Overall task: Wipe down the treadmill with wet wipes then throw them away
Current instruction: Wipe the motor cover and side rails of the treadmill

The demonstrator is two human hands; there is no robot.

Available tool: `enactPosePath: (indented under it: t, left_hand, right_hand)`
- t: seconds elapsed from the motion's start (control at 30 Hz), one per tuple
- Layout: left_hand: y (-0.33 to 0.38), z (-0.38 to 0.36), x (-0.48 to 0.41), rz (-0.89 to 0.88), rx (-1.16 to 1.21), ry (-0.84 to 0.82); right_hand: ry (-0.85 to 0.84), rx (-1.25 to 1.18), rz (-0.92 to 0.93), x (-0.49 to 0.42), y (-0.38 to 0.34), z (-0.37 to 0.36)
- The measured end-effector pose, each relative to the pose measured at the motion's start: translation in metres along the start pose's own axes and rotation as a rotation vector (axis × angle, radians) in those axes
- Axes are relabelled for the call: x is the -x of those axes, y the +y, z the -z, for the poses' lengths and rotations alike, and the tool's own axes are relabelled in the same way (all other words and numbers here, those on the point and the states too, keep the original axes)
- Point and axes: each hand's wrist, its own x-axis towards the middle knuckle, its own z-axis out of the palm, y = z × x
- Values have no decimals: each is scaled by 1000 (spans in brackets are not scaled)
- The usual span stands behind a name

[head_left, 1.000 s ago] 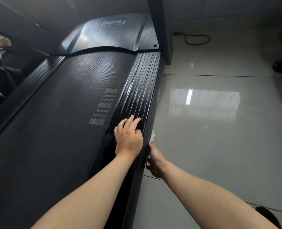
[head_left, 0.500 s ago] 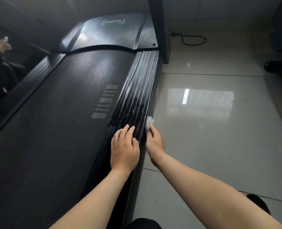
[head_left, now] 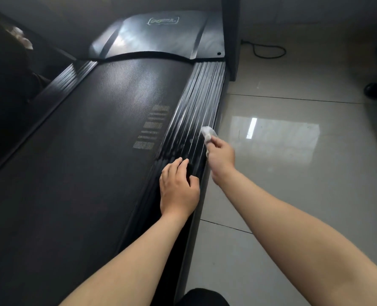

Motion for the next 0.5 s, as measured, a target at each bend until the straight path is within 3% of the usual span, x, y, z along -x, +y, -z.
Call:
enactPosePath:
  t: [0.07,0.17,0.3,0.5]
  left_hand:
    - [-1,-1,0,-10,-4,-2]
    - [-4,-2,0,-13,43,26]
    - [-7,-2,1,21,177,100]
    - [-7,-3,-4,34,239,130]
  right_hand:
    - [-29,466,252,0,2,0]
    - [-188,798,642,16,27,1]
    - [-471,1006,657,2,19,15]
    - [-474,1254,430,-52,-17,-5]
